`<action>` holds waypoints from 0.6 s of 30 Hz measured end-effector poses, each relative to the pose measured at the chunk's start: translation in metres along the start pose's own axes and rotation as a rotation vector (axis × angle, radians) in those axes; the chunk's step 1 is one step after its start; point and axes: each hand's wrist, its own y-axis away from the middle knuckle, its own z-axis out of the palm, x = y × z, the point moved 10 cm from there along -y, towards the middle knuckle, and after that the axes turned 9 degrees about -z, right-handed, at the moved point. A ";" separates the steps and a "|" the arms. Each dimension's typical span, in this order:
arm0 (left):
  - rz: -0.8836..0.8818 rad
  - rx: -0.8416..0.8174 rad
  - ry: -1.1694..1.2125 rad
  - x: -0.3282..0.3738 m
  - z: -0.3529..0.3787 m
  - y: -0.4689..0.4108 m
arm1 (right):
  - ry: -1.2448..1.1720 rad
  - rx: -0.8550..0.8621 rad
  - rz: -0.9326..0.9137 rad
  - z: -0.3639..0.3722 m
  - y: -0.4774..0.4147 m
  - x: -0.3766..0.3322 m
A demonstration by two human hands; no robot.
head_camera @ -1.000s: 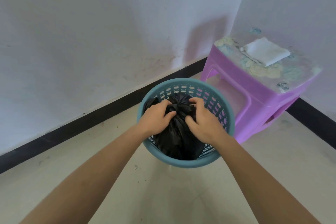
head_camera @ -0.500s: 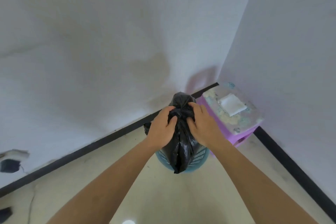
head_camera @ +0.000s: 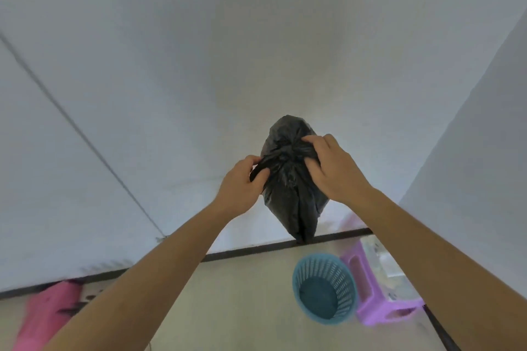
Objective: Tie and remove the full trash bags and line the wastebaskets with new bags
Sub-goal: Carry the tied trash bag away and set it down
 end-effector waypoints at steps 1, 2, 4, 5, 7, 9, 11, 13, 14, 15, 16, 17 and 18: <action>-0.038 0.038 0.036 -0.009 -0.016 0.014 | -0.027 -0.005 -0.047 0.003 -0.005 -0.019; -0.083 0.079 0.082 -0.020 -0.030 0.032 | -0.061 -0.014 -0.098 0.010 -0.008 -0.039; -0.179 0.183 0.169 -0.046 -0.056 0.074 | -0.137 -0.051 -0.200 0.035 -0.008 -0.080; -0.236 0.233 0.200 -0.062 -0.068 0.097 | -0.168 -0.081 -0.256 0.051 -0.005 -0.103; -0.334 0.326 0.230 -0.094 -0.090 0.146 | -0.219 -0.155 -0.370 0.086 0.005 -0.153; -0.408 0.427 0.253 -0.123 -0.116 0.196 | -0.262 -0.235 -0.490 0.116 0.015 -0.209; -0.475 0.541 0.291 -0.151 -0.148 0.250 | -0.319 -0.291 -0.593 0.139 0.025 -0.272; -0.528 0.656 0.308 -0.177 -0.184 0.304 | -0.368 -0.341 -0.684 0.159 0.037 -0.339; -0.551 0.705 0.321 -0.190 -0.202 0.330 | -0.389 -0.362 -0.729 0.169 0.045 -0.373; -0.568 0.750 0.338 -0.205 -0.220 0.355 | -0.411 -0.380 -0.776 0.179 0.053 -0.408; -0.581 0.797 0.356 -0.220 -0.238 0.380 | -0.433 -0.398 -0.822 0.190 0.061 -0.443; -0.598 0.842 0.375 -0.236 -0.255 0.406 | -0.453 -0.417 -0.867 0.201 0.070 -0.477; -0.613 0.886 0.390 -0.253 -0.272 0.431 | -0.469 -0.437 -0.911 0.214 0.079 -0.511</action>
